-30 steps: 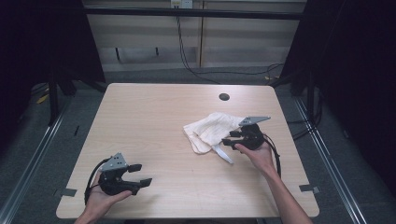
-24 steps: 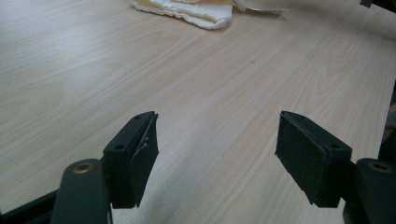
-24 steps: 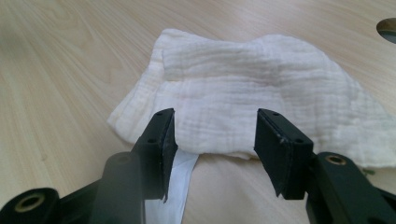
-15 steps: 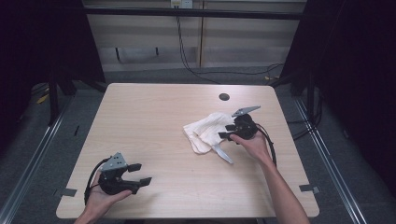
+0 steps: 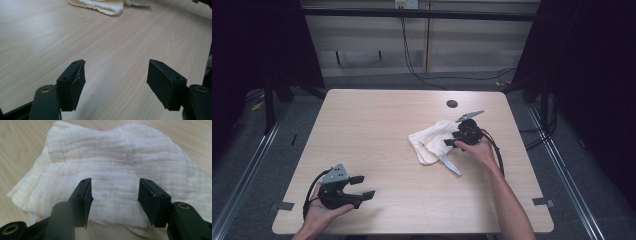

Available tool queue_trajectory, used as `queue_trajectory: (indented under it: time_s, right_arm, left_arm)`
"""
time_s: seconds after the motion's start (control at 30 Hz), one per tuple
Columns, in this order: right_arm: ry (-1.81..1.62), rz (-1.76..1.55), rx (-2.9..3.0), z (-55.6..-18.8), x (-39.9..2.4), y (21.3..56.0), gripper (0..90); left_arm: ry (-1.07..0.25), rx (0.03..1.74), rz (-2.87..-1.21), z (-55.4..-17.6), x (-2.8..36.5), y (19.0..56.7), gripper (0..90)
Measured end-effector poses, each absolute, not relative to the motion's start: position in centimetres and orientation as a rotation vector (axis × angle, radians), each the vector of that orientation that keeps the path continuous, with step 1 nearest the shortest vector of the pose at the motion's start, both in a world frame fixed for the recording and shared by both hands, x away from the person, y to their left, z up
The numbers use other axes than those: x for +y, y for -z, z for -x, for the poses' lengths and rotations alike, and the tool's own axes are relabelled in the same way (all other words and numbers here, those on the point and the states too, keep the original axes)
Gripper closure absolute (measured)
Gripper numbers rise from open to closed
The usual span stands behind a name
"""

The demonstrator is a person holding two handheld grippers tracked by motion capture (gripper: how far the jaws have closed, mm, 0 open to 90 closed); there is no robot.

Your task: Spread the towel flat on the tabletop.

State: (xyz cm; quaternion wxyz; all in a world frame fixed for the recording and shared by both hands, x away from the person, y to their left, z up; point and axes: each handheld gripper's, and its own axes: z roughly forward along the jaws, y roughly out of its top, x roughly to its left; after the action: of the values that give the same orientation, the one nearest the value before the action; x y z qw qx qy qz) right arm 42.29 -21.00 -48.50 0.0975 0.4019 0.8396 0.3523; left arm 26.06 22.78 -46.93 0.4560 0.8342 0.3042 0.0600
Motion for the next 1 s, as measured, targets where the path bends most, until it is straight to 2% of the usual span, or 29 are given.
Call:
queue_trajectory:
  time_s: [0.13, 0.27, 0.4, 0.5, 0.9, 1.0]
  right_arm:
    - [-0.973, -1.22, 2.514, -42.4, -20.5, 49.6, 47.2]
    - [-0.959, -1.17, 2.464, -42.2, -20.4, 50.0, 58.3]
    - [-0.939, -1.159, 2.491, -41.8, -20.2, 49.7, 75.1]
    - [-0.954, -1.147, 2.509, -41.7, -20.2, 49.7, 80.9]
    - [-0.997, -1.178, 2.539, -40.7, -19.6, 49.7, 84.5]
    - [-1.028, -1.198, 2.555, -40.4, -19.6, 49.8, 84.5]
  left_arm:
    - [-0.153, 0.759, -2.056, -26.1, 23.0, 46.9, 30.5]
    - [-0.152, 0.76, -2.05, -26.2, 23.0, 47.0, 30.4]
    - [-0.157, 0.754, -2.057, -26.1, 22.9, 47.0, 30.6]
    - [-0.158, 0.757, -2.056, -26.1, 22.9, 47.0, 30.6]
    - [-0.149, 0.768, -2.071, -26.2, 22.8, 46.9, 32.6]
    - [-0.105, 0.765, -2.07, -26.4, 22.9, 47.1, 33.8]
